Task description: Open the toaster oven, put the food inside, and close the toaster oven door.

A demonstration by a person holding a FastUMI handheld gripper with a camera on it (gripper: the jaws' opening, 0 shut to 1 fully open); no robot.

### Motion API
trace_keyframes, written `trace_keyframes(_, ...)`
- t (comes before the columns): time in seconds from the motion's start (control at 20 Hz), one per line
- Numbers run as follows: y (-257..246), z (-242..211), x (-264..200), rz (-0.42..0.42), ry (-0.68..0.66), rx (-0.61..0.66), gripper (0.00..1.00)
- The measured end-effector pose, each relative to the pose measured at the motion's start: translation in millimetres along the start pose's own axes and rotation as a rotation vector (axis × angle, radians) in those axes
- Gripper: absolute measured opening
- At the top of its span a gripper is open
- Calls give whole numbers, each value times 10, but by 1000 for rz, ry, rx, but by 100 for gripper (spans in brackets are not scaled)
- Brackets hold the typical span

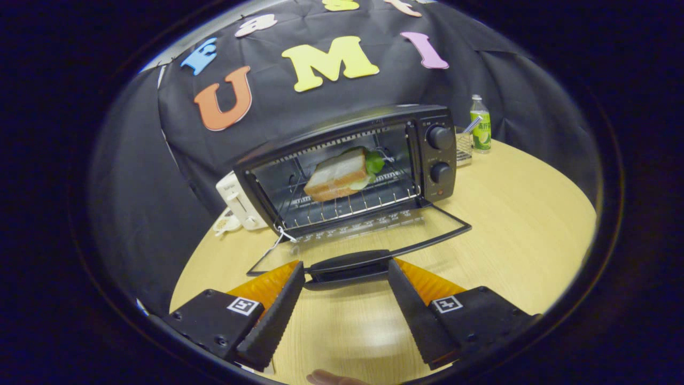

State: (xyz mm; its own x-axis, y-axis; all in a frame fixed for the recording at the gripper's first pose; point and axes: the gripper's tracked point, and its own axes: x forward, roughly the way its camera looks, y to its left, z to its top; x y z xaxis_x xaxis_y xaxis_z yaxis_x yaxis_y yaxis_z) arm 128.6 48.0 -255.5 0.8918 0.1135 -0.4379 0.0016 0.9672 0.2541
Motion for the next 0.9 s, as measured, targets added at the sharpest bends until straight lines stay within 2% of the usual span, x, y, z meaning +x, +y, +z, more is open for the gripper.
trace_keyframes(0.1, 2, 80, -66, 10, -69, -45, 100)
trace_keyframes(0.3, -3, 135, 21, -37, -115, -91, 100)
trace_keyframes(0.55, 46, 258, 16, -63, -243, -231, 100)
trace_keyframes(0.9, 105, 556, 178, -59, -348, -280, 100)
